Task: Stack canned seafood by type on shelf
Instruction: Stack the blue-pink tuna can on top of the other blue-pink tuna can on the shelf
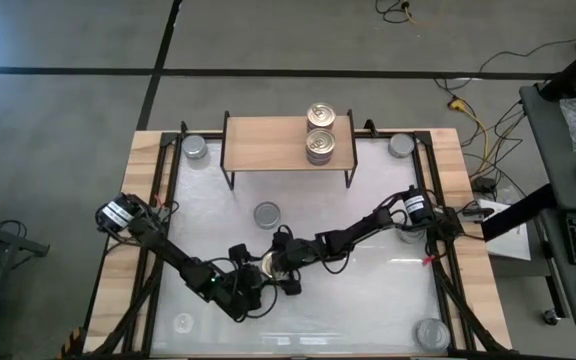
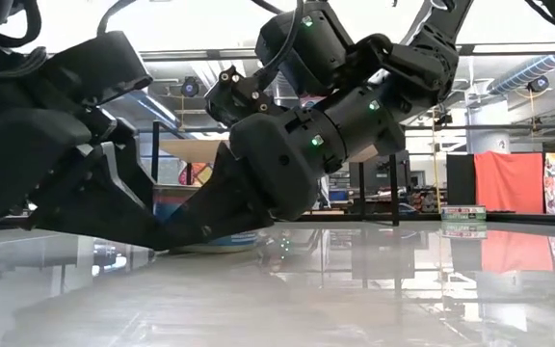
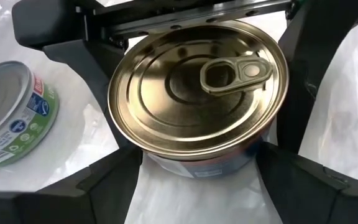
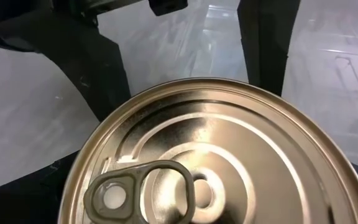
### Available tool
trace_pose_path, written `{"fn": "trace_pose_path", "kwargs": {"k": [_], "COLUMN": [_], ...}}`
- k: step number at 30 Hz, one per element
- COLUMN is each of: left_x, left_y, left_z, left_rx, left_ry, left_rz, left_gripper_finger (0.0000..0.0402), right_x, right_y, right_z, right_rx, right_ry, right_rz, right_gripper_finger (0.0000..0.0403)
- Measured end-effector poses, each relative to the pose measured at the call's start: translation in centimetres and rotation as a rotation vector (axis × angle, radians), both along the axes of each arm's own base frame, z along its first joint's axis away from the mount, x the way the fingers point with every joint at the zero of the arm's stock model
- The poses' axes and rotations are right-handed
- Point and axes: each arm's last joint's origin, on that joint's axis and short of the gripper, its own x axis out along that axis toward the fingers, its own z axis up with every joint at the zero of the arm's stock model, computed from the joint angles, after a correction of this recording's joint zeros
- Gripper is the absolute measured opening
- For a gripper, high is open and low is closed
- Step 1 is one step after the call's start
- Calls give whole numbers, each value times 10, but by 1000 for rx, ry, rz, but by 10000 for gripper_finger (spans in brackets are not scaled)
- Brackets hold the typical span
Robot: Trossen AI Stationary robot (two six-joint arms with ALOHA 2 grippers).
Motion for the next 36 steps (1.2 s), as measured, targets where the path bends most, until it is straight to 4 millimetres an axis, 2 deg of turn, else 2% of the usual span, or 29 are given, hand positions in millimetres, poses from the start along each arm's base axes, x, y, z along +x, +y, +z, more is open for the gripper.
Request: {"fn": "trace_pose_path", "kwargs": {"k": [6, 11, 15, 19, 22, 24, 28, 32, 36], "left_x": [-7, -27, -41, -43, -43, -43, -44, -38, -27], "left_y": [-1, 2, 6, 8, 8, 8, 8, 6, 11], "left_z": [10, 28, 37, 39, 39, 39, 35, 32, 32], "left_rx": [-16, -14, -14, 3, 12, 12, -16, -52, -78], "left_ry": [40, 104, 142, 133, 118, 116, 89, 22, -10], "left_rz": [-26, 0, 34, 62, 70, 70, 75, 32, -30], "left_gripper_finger": [300, 300, 300, 300, 300, 300, 300, 300, 300], "right_x": [-1, -3, -6, -10, -16, -23, -43, -69, -94], "right_y": [0, 1, 1, 0, -2, -4, -19, -57, -108], "right_z": [-1, 1, 7, 18, 39, 62, 120, 179, 219], "right_rx": [-10, -16, -22, -36, -59, -74, -144, -219, -232], "right_ry": [16, 43, 75, 115, 135, 141, 111, 55, 43], "right_rz": [11, 23, 25, 29, 37, 43, -5, -130, -263], "right_gripper_finger": [387, 373, 374, 375, 374, 374, 374, 374, 374]}}
